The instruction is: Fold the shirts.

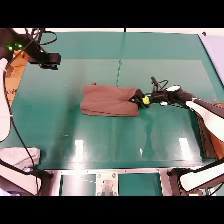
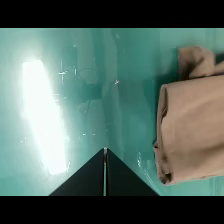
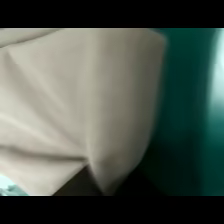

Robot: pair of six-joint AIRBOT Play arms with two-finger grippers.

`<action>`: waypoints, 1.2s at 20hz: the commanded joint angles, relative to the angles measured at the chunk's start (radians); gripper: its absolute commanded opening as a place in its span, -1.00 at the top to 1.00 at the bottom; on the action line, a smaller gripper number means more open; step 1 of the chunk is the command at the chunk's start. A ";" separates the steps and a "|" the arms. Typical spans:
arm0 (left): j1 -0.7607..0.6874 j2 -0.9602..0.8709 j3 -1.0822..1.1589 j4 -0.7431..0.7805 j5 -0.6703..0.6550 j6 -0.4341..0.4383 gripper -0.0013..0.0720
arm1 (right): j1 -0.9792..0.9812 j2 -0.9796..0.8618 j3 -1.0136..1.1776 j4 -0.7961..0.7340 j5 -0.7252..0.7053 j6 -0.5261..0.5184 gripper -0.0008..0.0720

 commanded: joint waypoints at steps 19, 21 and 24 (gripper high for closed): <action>0.000 0.001 0.000 0.000 -0.026 0.008 0.89 | -1.157 0.475 0.312 -0.214 0.316 0.279 0.94; 0.000 0.001 0.000 0.000 -0.026 0.008 0.89 | -1.214 0.472 0.312 -0.220 0.331 0.270 0.94; 0.000 0.001 0.000 0.000 -0.027 0.008 0.89 | -1.250 0.464 0.316 -0.220 0.383 0.271 0.94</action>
